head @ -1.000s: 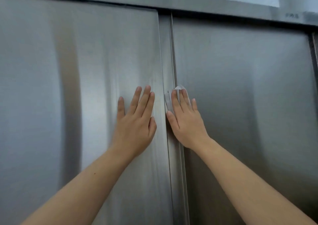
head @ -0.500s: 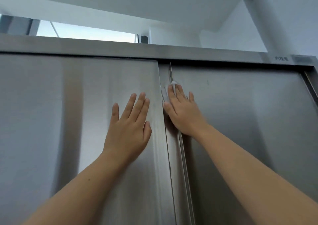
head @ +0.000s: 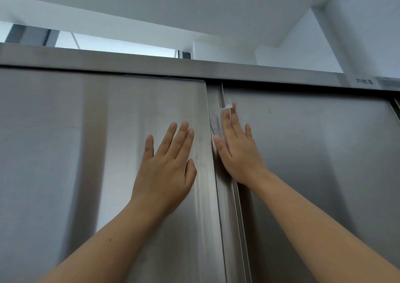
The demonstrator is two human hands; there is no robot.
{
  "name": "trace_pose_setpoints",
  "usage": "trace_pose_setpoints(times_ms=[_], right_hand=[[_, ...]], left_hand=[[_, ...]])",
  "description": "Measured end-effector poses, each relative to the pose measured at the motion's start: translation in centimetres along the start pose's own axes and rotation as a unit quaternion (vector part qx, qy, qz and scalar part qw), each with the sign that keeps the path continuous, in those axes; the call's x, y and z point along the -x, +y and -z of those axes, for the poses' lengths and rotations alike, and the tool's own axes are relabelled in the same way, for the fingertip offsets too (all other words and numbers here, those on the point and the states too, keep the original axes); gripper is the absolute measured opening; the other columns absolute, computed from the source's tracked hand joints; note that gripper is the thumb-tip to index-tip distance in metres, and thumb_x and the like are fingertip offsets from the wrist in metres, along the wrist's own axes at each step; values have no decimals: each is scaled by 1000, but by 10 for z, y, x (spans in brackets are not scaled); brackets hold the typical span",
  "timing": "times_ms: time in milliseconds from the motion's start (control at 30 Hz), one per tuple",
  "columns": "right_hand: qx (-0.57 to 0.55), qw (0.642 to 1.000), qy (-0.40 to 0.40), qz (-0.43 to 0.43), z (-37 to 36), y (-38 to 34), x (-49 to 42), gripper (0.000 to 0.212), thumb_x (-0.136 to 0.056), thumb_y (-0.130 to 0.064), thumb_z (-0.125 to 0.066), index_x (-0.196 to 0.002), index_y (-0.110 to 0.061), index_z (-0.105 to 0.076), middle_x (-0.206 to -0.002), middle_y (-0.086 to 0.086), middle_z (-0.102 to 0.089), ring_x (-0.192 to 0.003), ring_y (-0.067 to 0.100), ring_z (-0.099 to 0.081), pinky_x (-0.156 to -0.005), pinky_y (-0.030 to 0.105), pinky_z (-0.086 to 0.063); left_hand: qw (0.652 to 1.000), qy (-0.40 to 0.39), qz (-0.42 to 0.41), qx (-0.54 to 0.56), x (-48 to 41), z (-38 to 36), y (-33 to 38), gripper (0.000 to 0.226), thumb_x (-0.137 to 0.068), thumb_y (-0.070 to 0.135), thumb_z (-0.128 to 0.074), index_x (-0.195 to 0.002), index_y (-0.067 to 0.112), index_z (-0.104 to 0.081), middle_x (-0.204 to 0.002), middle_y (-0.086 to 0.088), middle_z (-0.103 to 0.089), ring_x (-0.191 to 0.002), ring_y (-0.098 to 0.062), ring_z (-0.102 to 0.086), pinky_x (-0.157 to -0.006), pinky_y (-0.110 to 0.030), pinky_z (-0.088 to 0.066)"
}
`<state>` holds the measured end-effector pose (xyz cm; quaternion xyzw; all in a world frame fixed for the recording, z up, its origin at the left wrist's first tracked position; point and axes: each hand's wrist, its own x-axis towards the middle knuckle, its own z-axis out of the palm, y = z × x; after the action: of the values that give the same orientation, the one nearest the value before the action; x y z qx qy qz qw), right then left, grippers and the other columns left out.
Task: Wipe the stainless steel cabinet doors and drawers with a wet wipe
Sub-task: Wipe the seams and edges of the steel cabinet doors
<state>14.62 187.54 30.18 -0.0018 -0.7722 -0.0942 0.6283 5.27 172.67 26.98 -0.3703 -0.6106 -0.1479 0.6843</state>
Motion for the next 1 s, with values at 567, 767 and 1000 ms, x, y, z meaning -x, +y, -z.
trace_pose_setpoints(times_ms=[567, 767, 1000], right_hand=[[48, 998, -38, 26, 5, -22, -23, 63, -99, -43, -18, -143, -16, 19, -154, 0, 22, -139, 6, 21, -108, 29, 19], [78, 996, -35, -1, -6, -21, -29, 68, -97, -50, -16, -145, -15, 17, -155, 1, 16, -140, 7, 17, -103, 33, 25], [106, 993, -51, -24, 3, -20, -68, 66, -97, -52, -14, -146, -20, 15, -157, 3, 9, -143, 12, 11, -109, 42, 18]], left_hand=[[998, 40, 39, 20, 0, 5, 2, 59, -86, 27, -29, -136, -1, -41, -145, -14, -36, -134, -29, -32, -103, -53, -20], [998, 46, 39, 25, 2, 5, 2, 58, -86, 27, -28, -135, -1, -42, -144, -15, -37, -133, -30, -34, -103, -54, -20], [998, 57, 23, 9, 7, 3, -2, 58, -85, 28, -30, -133, -1, -46, -142, -14, -40, -131, -30, -38, -100, -58, -21]])
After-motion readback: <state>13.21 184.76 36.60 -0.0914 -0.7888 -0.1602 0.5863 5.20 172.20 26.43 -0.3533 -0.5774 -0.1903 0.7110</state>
